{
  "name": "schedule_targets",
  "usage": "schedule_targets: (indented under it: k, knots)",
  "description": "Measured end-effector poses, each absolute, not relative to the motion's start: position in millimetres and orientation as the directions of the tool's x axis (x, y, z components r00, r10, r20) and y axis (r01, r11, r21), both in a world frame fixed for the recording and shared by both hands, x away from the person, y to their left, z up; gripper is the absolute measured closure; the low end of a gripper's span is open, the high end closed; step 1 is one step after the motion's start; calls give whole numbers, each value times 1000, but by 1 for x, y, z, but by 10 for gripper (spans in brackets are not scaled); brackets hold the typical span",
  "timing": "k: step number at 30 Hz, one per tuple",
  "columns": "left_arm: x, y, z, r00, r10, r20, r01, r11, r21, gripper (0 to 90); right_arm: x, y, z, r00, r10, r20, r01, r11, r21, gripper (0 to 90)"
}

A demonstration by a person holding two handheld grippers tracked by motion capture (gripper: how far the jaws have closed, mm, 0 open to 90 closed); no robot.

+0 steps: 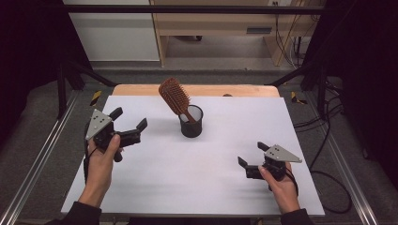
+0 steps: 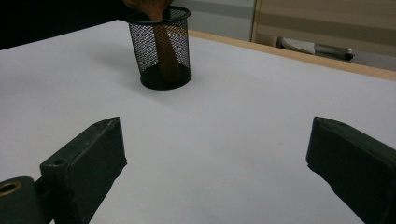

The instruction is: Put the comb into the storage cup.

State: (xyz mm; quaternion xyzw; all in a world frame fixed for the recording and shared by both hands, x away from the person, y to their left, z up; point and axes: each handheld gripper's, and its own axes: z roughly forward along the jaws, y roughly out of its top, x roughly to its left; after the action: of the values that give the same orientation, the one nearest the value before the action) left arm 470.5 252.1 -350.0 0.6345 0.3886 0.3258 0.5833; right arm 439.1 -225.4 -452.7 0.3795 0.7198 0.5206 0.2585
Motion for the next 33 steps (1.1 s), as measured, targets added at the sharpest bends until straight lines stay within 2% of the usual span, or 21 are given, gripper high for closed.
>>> schedule_targets:
  k: [19,33]
  knots:
    - [444,294,-337,456,889,-36,83,-2,997,19,437,-229,-454,-557,830,19,226,130,965,63]
    - [423,329,-354,429,902,-33,85,-4,996,16,432,-235,-451,-540,841,-32,137,125,983,63]
